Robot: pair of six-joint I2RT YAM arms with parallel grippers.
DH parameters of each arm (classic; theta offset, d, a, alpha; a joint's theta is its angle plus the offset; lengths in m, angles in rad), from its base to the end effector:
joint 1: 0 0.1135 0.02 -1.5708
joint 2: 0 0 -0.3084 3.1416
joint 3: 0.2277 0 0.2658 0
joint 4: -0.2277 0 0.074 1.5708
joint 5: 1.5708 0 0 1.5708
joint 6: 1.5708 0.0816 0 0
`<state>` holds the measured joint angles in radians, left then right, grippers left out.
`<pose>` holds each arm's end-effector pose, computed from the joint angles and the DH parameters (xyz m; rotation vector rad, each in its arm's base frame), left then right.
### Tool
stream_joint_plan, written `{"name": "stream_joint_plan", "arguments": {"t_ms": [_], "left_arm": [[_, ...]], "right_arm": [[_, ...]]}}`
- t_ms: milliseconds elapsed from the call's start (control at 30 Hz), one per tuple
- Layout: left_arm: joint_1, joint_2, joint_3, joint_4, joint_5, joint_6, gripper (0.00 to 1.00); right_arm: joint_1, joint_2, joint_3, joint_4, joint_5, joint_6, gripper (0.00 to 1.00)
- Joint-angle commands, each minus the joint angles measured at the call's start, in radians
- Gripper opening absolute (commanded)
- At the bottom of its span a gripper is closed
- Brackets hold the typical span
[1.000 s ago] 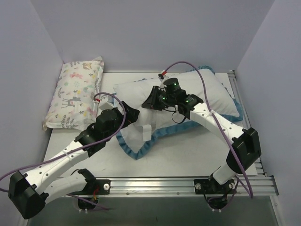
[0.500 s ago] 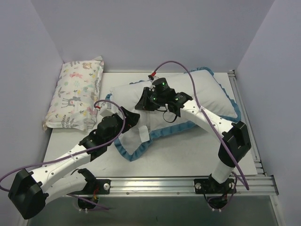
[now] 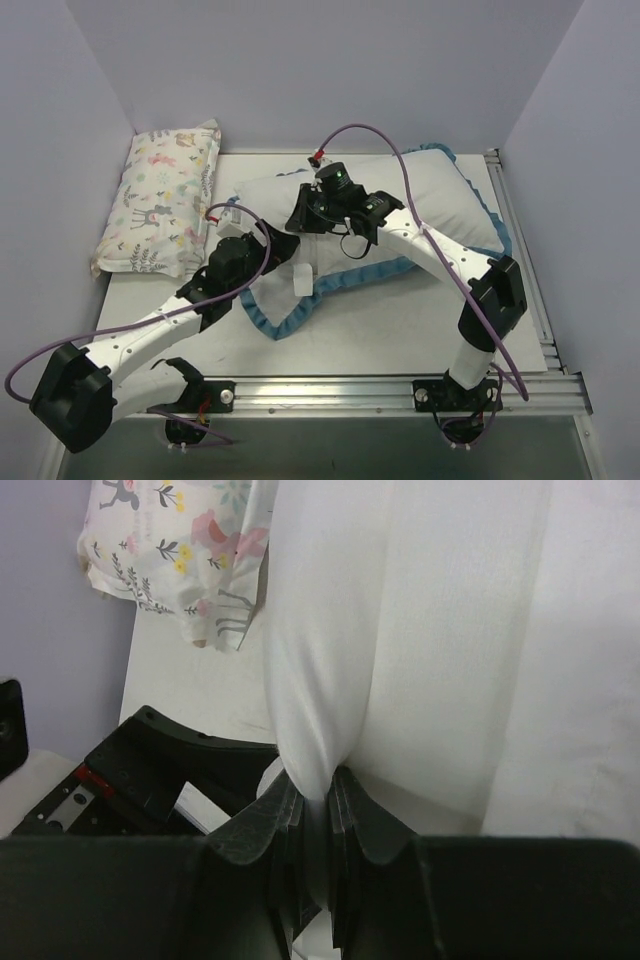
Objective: Remove the pillowcase from the pillow
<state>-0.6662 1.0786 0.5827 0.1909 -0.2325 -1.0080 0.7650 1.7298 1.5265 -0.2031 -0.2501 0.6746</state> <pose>0.2293 -0.1563 0.2688 -0.5010 1.9115 -0.9187 0.3288 0.3436 0.3640 -0.2756 2.1452 1.1391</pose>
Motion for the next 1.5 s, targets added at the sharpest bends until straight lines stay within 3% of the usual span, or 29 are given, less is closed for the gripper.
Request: {"name": "stream_joint_plan", "arguments": {"t_ms": [0, 33, 67, 133, 167, 233, 267, 300, 433, 533, 700, 900, 1067, 1167, 1200, 1300, 1367, 1467], "left_arm": [[0.072, 0.027, 0.046, 0.074, 0.062, 0.031, 0.93], [0.085, 0.033, 0.049, 0.085, 0.076, 0.034, 0.87], [0.102, 0.046, 0.057, 0.117, 0.100, 0.037, 0.66], [0.103, 0.060, 0.071, 0.134, 0.119, 0.049, 0.44], [0.103, 0.079, 0.083, 0.136, 0.140, 0.055, 0.20], [0.105, 0.101, 0.104, 0.130, 0.166, 0.065, 0.00], [0.105, 0.103, 0.105, 0.124, 0.165, 0.054, 0.00], [0.106, 0.101, 0.092, 0.121, 0.160, 0.048, 0.00], [0.109, 0.052, 0.071, -0.002, 0.070, 0.016, 0.00], [0.119, 0.012, 0.059, -0.047, 0.055, 0.009, 0.00], [0.119, -0.031, 0.072, -0.103, 0.053, 0.031, 0.00], [0.119, -0.065, 0.083, -0.146, 0.058, 0.051, 0.00], [0.119, -0.069, 0.111, -0.176, 0.065, 0.066, 0.00], [0.122, -0.078, 0.132, -0.189, 0.059, 0.077, 0.00], [0.123, -0.080, 0.147, -0.189, 0.056, 0.081, 0.00], [0.149, -0.098, 0.170, -0.260, 0.061, 0.095, 0.00], [0.171, -0.109, 0.192, -0.278, 0.067, 0.106, 0.00], [0.259, -0.124, 0.221, -0.318, 0.107, 0.111, 0.00]], "right_arm": [[0.046, -0.059, 0.035, 0.047, -0.080, 0.002, 0.00], [0.056, -0.070, 0.024, 0.047, -0.083, 0.000, 0.00], [0.062, -0.075, 0.021, 0.047, -0.084, 0.000, 0.00], [0.068, -0.078, 0.018, 0.044, -0.087, -0.007, 0.00], [0.068, -0.079, 0.012, 0.041, -0.087, -0.010, 0.00], [0.068, -0.090, 0.006, 0.015, -0.069, -0.032, 0.00], [0.065, -0.095, 0.006, 0.002, -0.054, -0.041, 0.06], [0.065, -0.105, 0.009, -0.016, -0.022, -0.070, 0.25], [0.065, -0.182, 0.009, -0.108, 0.112, -0.159, 0.66], [0.063, -0.278, -0.014, -0.182, 0.225, -0.219, 0.78], [-0.035, -0.395, -0.136, -0.251, 0.380, -0.234, 0.82], [-0.220, -0.366, -0.247, -0.251, 0.351, -0.236, 0.79], [-0.260, -0.296, -0.230, -0.251, 0.376, -0.234, 0.72], [-0.286, -0.271, -0.201, -0.251, 0.396, -0.237, 0.54], [-0.293, -0.262, -0.197, -0.249, 0.409, -0.239, 0.37], [-0.346, -0.268, -0.201, -0.252, 0.423, -0.242, 0.08], [-0.400, -0.280, -0.203, -0.263, 0.429, -0.245, 0.00], [-0.488, -0.309, -0.227, -0.269, 0.451, -0.248, 0.00]]}}
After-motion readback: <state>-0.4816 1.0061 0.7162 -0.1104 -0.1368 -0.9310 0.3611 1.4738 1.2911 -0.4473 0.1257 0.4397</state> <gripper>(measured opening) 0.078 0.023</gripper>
